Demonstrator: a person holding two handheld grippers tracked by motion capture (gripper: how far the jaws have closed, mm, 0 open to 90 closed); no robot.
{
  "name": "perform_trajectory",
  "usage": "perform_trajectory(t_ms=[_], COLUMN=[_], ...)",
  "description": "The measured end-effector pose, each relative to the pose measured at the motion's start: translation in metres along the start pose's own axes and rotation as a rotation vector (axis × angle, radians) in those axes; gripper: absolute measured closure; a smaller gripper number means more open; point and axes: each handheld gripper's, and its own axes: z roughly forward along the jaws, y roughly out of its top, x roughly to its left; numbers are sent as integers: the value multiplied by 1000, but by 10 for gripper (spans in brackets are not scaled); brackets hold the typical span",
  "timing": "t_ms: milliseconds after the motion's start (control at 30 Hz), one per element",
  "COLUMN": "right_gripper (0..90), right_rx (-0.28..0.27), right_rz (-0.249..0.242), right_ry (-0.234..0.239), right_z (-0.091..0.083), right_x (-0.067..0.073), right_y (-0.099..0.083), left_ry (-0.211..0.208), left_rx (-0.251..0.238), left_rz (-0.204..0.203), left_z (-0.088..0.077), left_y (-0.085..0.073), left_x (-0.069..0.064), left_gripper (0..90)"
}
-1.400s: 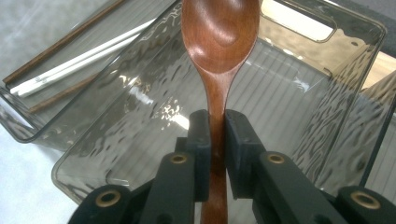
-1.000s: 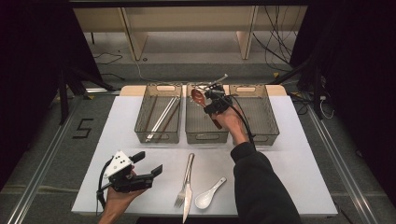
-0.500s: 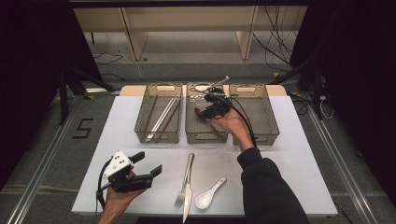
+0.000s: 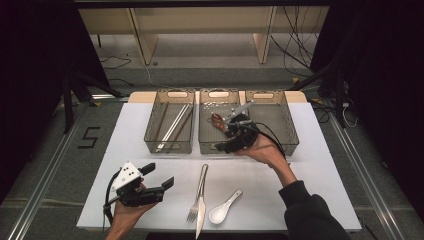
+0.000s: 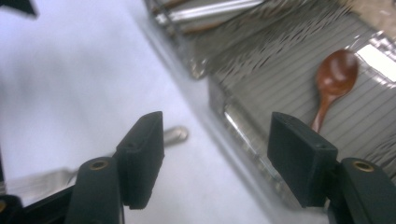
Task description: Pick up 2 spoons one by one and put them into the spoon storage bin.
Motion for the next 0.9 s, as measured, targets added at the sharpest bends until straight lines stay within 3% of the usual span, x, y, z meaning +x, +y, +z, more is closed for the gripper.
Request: perform_trajectory(t_ms=[233, 900], right_gripper=[349, 337], right_rx=[26, 144], right_rz=[-41, -152], right_ry=[44, 147], right_z=[-4, 11], right_x=[15, 53], right_y=[-26, -77], left_ry=[-2, -2], left_rx=[-2, 1], left_rz=[-1, 4], left_z=[0, 1], left_y=[0, 0], left_x=[-1, -1], left_gripper=[152, 152])
